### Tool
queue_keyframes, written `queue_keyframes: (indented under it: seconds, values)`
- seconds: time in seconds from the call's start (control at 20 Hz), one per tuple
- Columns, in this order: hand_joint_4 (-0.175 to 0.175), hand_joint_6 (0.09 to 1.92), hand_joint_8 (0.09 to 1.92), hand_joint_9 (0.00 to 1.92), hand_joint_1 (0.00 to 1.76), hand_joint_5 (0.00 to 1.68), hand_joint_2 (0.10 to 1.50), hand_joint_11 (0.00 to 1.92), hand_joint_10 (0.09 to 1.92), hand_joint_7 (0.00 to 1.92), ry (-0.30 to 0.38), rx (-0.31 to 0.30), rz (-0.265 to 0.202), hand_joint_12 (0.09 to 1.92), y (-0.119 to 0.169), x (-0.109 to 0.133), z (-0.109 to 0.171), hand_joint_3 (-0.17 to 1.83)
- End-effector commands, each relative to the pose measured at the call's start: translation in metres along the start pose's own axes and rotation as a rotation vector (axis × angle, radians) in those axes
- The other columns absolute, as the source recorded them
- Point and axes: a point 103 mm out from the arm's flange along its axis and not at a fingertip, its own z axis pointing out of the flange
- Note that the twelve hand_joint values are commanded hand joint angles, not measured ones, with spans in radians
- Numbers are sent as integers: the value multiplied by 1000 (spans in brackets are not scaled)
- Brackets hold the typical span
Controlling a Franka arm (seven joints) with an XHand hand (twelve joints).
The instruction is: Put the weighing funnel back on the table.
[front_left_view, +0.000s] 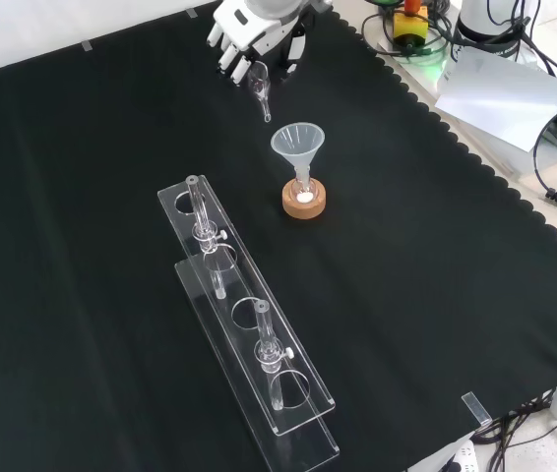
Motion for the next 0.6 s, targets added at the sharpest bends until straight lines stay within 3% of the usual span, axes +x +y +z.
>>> queue_keyframes:
  seconds: [0.05, 0.6]
  values:
    - [175, 1117, 624, 1147, 1046, 1037, 731, 844, 332, 734, 27, 1, -3, 1041, 3, -2, 4, 745]
    - [175, 1117, 626, 1147, 1046, 1037, 731, 845, 333, 734, 148, -32, -8, 1041, 21, -9, 28, 744]
